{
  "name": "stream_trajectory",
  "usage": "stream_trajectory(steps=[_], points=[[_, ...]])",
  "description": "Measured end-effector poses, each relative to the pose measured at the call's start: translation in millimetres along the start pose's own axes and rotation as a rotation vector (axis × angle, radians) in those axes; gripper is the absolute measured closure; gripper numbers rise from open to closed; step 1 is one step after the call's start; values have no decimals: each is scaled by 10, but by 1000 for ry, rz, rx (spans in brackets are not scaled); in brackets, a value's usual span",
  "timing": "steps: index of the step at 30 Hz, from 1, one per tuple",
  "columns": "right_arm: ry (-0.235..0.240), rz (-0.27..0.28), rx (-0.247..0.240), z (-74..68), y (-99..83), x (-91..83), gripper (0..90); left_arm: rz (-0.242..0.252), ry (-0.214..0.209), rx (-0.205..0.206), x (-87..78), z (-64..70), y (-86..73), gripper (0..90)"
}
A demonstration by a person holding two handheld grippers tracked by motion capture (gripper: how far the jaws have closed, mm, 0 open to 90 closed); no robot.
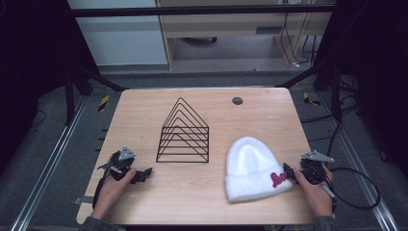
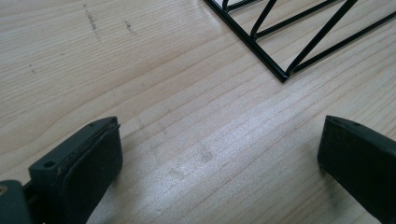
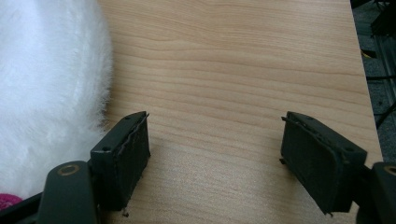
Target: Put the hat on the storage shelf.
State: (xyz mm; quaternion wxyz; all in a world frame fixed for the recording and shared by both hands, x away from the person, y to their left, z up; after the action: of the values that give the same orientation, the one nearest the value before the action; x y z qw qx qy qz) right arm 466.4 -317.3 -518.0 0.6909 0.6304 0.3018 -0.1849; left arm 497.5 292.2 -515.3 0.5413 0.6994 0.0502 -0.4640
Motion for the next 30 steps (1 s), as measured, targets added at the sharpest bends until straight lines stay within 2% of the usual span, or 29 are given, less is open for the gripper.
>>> stream_trajectory(steps=[4, 7, 10, 11, 12, 15, 16, 17, 18, 19, 25, 27, 30], points=[[4, -1, -1, -1, -2, -4, 236, 2, -1, 2, 1, -2, -1, 0], [17, -1, 15, -9, -2, -21, 243, 0, -3, 8, -4, -5, -5, 0], [18, 7, 20, -34, 56, -69, 260, 1, -4, 12, -11, -5, -11, 0], [18, 3, 9, -53, 95, -89, 269, 1, -4, 14, -12, -7, -11, 0], [20, 0, -22, -94, 200, -130, 285, 0, -4, 14, -12, -7, -11, 0], [28, 11, -48, -140, 330, -166, 300, 0, -5, 14, -12, -7, -11, 0], [47, 12, -75, -214, 460, -176, 321, 0, -4, 14, -12, -7, -11, 0], [47, 12, -75, -214, 460, -176, 321, 0, -5, 14, -12, -7, -11, 0], [60, 5, -111, -302, 582, -160, 334, 0, -4, 14, -12, -7, -11, 0], [60, 5, -111, -302, 582, -160, 334, 0, -4, 14, -12, -7, -11, 0], [111, -35, -163, -555, 875, -122, 379, -1, -19, 21, -11, -18, -11, 0], [127, -54, -174, -612, 948, -61, 398, 0, -20, 22, -12, -21, -12, 0], [124, -68, -197, -659, 1027, 32, 440, 0, -19, 22, -12, -21, -12, 0]])
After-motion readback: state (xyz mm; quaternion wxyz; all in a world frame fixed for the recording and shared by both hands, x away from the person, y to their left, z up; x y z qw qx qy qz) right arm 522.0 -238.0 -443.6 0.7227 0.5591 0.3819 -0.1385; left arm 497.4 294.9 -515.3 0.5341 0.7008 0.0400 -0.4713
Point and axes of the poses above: each handheld gripper's, and its own axes: x roughly forward along the jaws, y roughly out of its top, z roughly to its right, the point moved 1 cm from there along x, roughly forward along the jaws, and after that the axes turned 3 degrees about -y, right-handed, at the moved point
